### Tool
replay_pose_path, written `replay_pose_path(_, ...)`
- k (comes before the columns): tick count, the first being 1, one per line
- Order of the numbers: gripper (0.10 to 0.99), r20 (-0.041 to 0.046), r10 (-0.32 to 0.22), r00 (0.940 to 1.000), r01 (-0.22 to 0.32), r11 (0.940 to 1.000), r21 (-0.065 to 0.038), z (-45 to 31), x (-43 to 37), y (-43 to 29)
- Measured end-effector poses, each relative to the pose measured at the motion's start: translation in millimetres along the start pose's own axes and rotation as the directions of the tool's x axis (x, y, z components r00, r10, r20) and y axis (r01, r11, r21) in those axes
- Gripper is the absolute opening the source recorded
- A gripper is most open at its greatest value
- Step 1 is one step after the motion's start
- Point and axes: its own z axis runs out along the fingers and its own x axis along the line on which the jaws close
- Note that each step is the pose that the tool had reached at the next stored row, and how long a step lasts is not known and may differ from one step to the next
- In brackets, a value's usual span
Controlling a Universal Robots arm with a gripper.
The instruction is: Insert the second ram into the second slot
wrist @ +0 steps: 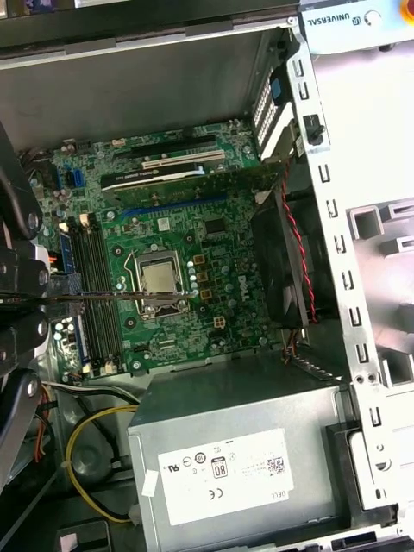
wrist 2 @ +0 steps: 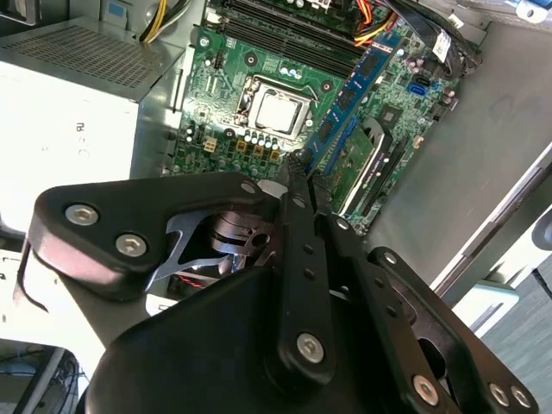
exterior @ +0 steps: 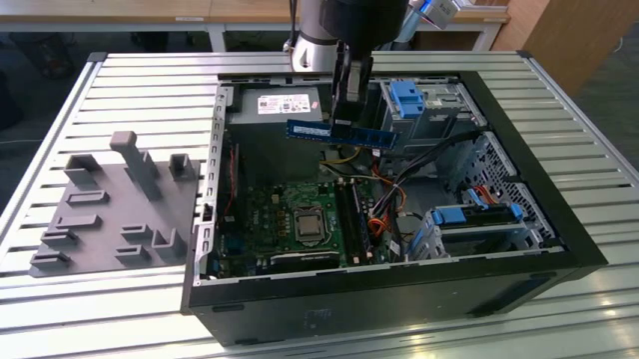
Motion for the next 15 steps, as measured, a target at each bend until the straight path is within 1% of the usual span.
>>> replay_pose_path(15, 0.137, 0.0005, 0.012, 0.9999, -0.012, 0.9999, -0.001, 0.0, 0.0, 0.0)
